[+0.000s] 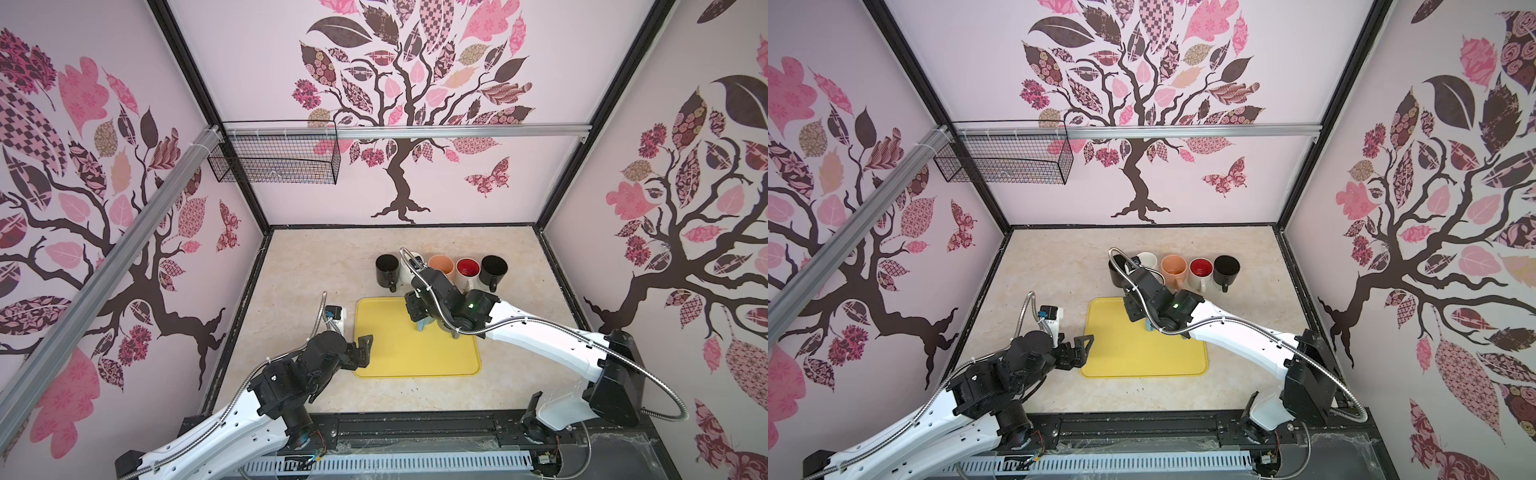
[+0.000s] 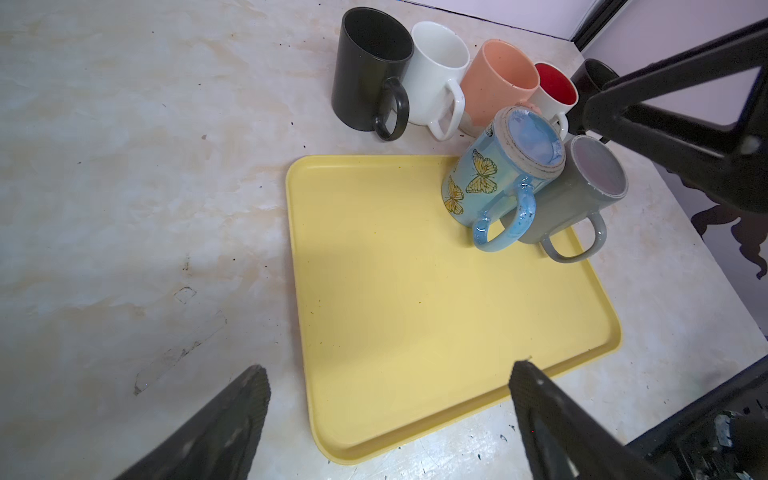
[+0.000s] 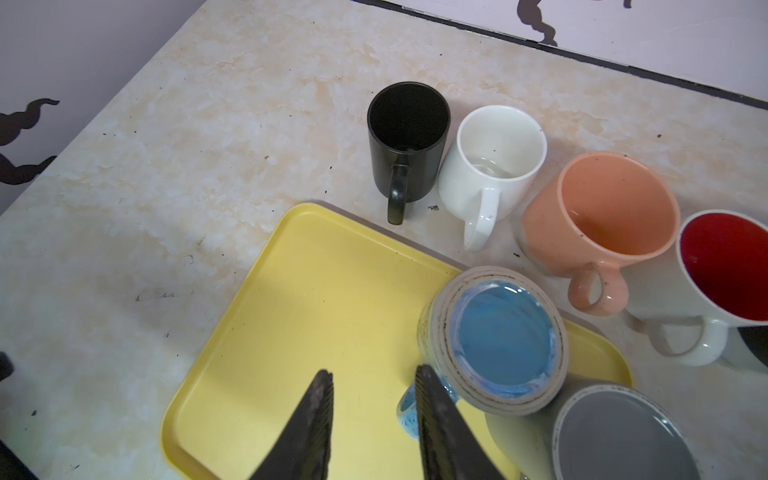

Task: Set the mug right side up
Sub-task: 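Open right gripper and withdraw it from the black mug, then move left gripper over the upside-down blue butterfly mug while right gripper advances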

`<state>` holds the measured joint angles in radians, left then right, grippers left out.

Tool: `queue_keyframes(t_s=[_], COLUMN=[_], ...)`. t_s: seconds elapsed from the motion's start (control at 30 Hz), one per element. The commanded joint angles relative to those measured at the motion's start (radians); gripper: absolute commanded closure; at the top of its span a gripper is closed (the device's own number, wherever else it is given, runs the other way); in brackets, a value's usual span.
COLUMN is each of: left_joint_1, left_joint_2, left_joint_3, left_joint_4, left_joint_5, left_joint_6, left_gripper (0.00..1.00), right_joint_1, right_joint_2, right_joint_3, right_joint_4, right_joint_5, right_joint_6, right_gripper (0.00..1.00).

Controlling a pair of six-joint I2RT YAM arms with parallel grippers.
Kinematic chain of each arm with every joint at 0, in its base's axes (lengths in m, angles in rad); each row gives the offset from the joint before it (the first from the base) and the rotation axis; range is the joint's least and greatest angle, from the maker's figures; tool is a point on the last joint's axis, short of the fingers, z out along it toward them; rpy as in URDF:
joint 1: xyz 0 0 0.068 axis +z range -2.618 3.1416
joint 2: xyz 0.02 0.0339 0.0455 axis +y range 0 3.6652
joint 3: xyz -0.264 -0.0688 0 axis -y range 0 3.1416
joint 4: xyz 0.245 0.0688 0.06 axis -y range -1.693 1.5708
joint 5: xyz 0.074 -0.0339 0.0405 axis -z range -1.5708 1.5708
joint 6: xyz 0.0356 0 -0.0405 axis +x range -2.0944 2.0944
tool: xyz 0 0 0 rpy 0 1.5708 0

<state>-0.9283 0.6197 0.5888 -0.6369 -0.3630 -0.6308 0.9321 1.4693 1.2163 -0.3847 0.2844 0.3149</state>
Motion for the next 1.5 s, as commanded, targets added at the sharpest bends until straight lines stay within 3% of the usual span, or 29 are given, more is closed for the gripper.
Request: queue_keyframes(t_s=[0.0, 0.27, 0.57, 1.17, 1.47], left_joint_1=[-0.001, -0.002, -0.001, -0.001, -0.001], left_joint_2=[0.022, 0.019, 0.017, 0.005, 0.091], left_joint_3=[0.032, 0.037, 0.032, 0.003, 0.002], left_joint_4=[0.025, 0.010, 0.013, 0.010, 0.070], left_joint_5=[-0.014, -0.028, -0.042, -0.026, 0.005], left_joint_6=[0.001, 0.016, 0.024, 0.018, 0.031], left_gripper=[0.07, 0.07, 0.07, 0.07, 0.07], right_joint_1=[0.019, 0.072, 0.071, 0.072, 0.054], right_joint_2=[-0.079, -0.048, 0.007, -0.004, -0.052], right_joint_3=[-0.015, 0.001, -0.037, -0.079, -0.123], right_joint_4=[0.046, 0.075, 0.155, 0.196, 0.197], right_joint_5=[-0.038, -0.047, -0.203, -0.180, -0.167], right_joint_6=[0.001, -0.012, 0.065, 0.099, 0.096], right_gripper=[0.63, 0.62, 0.61, 0.56, 0.54])
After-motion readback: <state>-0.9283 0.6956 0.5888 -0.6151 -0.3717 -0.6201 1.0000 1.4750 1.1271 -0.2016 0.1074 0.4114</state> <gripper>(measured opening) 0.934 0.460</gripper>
